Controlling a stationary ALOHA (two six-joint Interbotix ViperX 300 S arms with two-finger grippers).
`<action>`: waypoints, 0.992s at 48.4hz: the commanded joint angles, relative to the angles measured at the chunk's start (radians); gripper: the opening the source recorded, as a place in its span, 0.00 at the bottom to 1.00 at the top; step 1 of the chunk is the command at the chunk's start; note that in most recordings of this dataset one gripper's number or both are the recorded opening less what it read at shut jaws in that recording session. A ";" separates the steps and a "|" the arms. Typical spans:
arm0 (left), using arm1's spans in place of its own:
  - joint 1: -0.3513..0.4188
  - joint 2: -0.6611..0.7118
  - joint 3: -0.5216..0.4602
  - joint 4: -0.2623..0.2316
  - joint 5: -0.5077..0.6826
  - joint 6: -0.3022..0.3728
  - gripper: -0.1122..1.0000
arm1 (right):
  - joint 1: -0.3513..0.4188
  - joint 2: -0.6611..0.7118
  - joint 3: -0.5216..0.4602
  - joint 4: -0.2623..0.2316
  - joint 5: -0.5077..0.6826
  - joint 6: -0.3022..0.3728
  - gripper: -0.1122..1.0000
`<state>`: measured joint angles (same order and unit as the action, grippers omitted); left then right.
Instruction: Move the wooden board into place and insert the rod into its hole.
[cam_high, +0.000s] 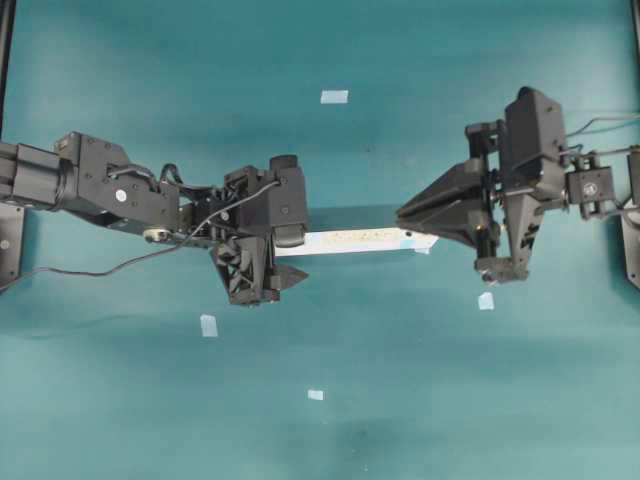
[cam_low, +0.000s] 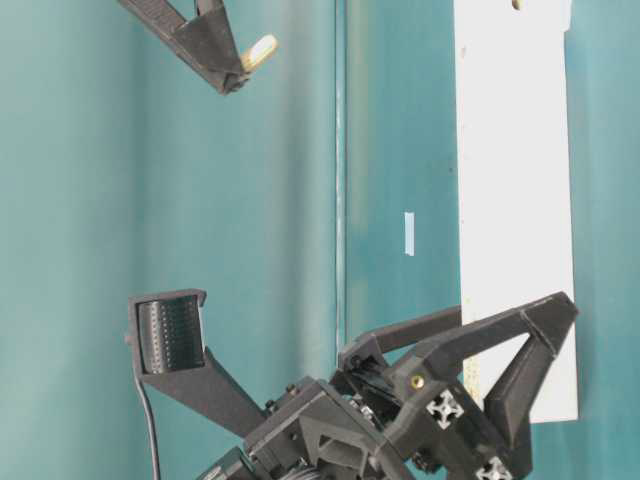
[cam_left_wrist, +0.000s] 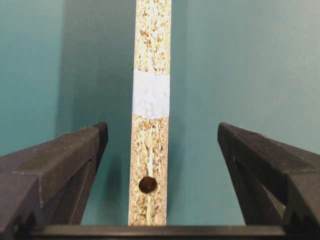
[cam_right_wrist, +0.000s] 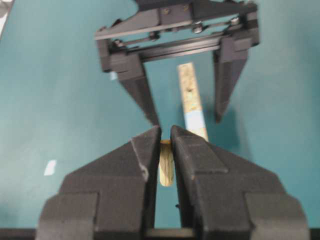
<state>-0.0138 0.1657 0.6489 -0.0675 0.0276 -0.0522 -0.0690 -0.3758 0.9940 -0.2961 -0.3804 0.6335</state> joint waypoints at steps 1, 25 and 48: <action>-0.003 -0.034 -0.008 0.002 -0.006 0.000 0.92 | -0.029 -0.003 0.021 -0.006 -0.078 -0.032 0.20; 0.002 -0.035 -0.008 0.002 -0.006 -0.008 0.92 | -0.089 0.161 0.196 0.054 -0.540 -0.189 0.20; 0.038 -0.015 -0.020 0.002 -0.009 0.002 0.92 | -0.097 0.250 0.227 0.123 -0.690 -0.293 0.20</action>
<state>0.0184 0.1657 0.6473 -0.0675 0.0261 -0.0522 -0.1611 -0.1243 1.2241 -0.1779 -1.0462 0.3421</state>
